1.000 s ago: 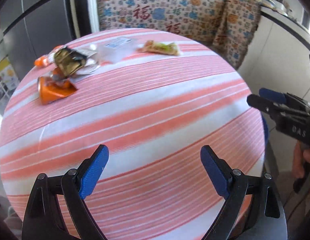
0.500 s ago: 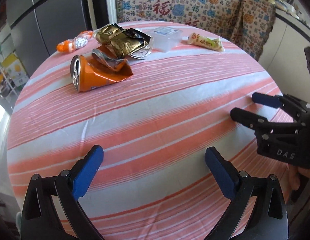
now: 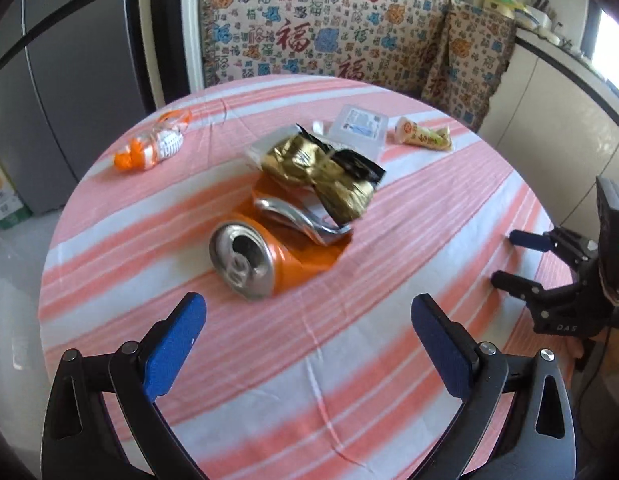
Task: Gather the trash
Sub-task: 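Swing both tools back toward the table, then grasp the crushed orange can with the left gripper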
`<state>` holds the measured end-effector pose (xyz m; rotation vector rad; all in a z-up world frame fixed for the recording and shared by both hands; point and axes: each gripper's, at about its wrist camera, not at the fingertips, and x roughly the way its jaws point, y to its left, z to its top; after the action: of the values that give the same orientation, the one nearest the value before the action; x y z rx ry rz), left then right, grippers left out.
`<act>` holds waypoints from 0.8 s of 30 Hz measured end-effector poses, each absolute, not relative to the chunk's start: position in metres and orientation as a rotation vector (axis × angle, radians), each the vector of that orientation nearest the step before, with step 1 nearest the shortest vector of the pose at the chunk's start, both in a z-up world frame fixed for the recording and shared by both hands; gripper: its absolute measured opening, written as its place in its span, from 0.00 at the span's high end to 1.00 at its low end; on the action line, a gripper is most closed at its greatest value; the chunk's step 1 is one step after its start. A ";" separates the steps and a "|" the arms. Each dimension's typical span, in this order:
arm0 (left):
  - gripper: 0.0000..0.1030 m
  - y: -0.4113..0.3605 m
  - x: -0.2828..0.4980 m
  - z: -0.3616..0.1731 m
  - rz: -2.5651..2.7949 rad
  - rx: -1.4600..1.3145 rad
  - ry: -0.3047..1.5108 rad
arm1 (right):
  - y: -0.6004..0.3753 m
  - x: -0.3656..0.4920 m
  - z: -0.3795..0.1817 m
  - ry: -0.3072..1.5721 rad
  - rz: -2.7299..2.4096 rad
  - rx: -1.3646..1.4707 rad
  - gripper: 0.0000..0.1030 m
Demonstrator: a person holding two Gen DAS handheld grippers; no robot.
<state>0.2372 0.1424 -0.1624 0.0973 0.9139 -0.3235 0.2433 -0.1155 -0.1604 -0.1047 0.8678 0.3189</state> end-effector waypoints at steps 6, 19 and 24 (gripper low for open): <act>0.01 0.154 0.270 -0.179 -0.334 0.121 0.893 | -0.116 0.243 -0.160 0.868 0.319 -0.105 0.27; 0.02 0.120 0.227 -0.172 -0.625 0.149 0.934 | -0.117 0.243 -0.159 0.868 0.319 -0.105 0.27; 0.02 0.116 0.236 -0.171 -0.449 0.163 0.909 | -0.117 0.244 -0.159 0.868 0.319 -0.105 0.27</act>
<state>0.2364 0.1157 -0.1710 0.1633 0.9092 -0.4490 0.2435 -0.1172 -0.1590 -0.1054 0.8677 0.3188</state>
